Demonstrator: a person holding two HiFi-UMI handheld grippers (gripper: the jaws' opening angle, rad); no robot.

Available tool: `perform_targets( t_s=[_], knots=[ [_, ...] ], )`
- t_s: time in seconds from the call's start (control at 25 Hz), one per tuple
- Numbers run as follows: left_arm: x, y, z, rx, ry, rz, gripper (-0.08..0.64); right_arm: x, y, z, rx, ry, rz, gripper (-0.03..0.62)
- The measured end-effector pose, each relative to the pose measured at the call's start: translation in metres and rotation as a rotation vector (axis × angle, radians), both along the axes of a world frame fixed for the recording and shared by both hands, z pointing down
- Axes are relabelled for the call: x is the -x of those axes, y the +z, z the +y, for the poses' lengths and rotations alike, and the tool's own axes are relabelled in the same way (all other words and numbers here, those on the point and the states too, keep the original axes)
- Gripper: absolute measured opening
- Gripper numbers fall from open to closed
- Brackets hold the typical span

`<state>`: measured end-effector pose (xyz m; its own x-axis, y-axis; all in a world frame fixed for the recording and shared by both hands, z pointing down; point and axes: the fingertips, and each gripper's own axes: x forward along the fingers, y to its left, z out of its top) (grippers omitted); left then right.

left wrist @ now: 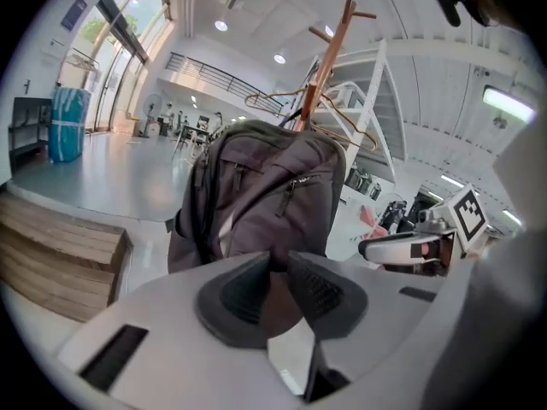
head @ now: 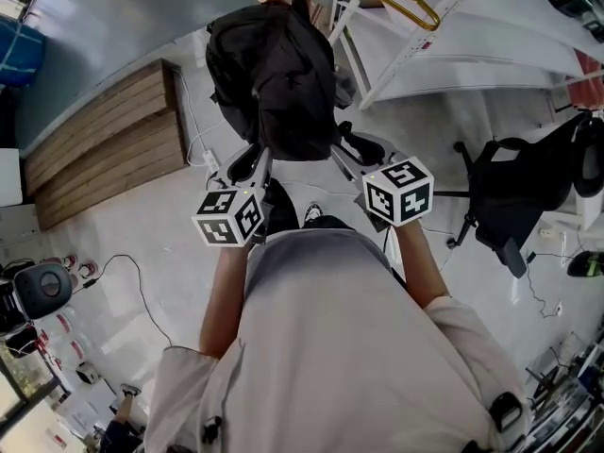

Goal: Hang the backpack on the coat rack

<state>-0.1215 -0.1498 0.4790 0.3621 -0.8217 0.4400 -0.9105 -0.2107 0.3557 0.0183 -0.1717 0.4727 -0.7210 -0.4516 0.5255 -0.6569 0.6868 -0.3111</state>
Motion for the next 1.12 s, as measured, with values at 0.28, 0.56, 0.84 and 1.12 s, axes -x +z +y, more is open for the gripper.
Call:
perform_targets(
  t_s=[0.28, 0.56, 0.84, 1.12],
  knots=[
    [0.004, -0.025, 0.016, -0.106, -0.083, 0.013, 0.035, -0.007, -0.015, 0.018, -0.043, -0.012, -0.014, 0.101],
    [0.002, -0.037, 0.033, -0.126, -0.085, 0.001, 0.032, -0.012, -0.026, 0.033, -0.077, -0.032, -0.017, 0.075],
    [0.001, -0.062, 0.047, -0.154, -0.071, -0.003, 0.008, -0.017, -0.04, 0.042, -0.134, -0.035, -0.004, 0.035],
    [0.012, -0.065, 0.049, -0.16, -0.098, -0.048, 0.006, -0.022, -0.051, 0.036, -0.124, 0.022, -0.042, 0.009]
  ],
)
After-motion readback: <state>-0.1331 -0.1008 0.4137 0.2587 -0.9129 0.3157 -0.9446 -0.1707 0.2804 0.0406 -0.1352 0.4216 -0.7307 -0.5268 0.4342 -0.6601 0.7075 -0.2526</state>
